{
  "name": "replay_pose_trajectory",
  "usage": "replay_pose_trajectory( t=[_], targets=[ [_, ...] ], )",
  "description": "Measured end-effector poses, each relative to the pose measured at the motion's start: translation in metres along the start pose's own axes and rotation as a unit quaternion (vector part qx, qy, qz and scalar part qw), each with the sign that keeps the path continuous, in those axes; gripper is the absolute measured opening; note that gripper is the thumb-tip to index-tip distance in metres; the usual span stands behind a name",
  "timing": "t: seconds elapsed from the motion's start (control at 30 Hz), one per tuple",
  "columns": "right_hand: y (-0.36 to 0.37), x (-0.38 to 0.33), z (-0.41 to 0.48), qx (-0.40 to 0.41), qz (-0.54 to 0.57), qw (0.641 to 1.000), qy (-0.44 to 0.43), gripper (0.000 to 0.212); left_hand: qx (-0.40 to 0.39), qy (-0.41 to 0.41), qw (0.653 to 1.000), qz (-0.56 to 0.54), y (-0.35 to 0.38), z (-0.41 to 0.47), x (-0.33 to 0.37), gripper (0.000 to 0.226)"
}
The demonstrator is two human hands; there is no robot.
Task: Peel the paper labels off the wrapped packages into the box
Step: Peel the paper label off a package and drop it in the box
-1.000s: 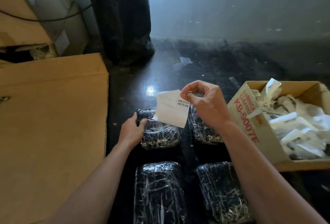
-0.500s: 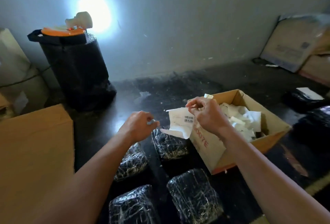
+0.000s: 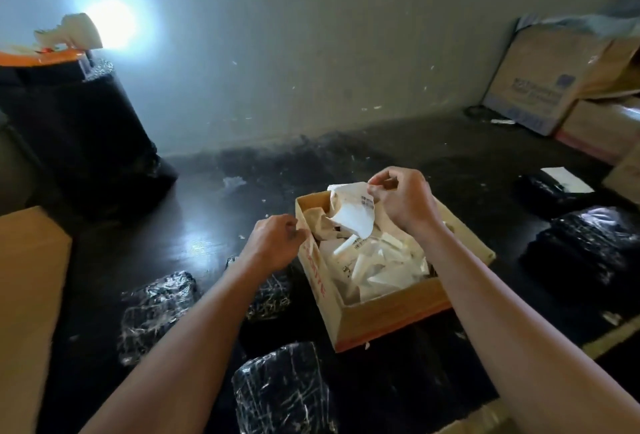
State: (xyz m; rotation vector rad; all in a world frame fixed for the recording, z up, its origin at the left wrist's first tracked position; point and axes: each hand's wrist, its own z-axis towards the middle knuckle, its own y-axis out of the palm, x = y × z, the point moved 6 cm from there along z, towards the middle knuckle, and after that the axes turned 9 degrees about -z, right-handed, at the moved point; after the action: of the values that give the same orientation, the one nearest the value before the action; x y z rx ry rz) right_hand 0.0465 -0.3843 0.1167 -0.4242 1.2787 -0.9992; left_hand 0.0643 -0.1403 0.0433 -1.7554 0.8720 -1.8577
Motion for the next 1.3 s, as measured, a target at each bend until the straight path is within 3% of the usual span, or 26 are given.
replay_pose_trajectory(
  t=[0.2, 0.33, 0.6, 0.8, 1.3],
  targets=[
    [0.017, 0.063, 0.036, -0.041, 0.143, 0.983, 0.106, 0.008, 0.021, -0.05, 0.997, -0.053, 0.073, 0.007, 0.001, 0.046],
    [0.032, 0.09, 0.045, -0.049, 0.156, 0.98, 0.114, 0.009, 0.045, -0.091, 0.986, -0.131, 0.104, -0.002, -0.001, 0.06],
    [0.066, 0.131, 0.058, -0.084, 0.058, 0.99, 0.099, 0.018, 0.078, -0.146, 0.949, -0.27, 0.124, -0.015, -0.014, 0.064],
    [0.078, 0.147, 0.065, -0.096, 0.0, 0.993, 0.072, 0.001, 0.095, -0.16, 0.939, -0.29, 0.127, -0.016, -0.011, 0.06],
    [0.076, 0.149, 0.075, -0.068, -0.108, 0.991, -0.041, 0.017, 0.107, -0.172, 0.948, -0.247, 0.129, -0.013, -0.02, 0.058]
  ],
)
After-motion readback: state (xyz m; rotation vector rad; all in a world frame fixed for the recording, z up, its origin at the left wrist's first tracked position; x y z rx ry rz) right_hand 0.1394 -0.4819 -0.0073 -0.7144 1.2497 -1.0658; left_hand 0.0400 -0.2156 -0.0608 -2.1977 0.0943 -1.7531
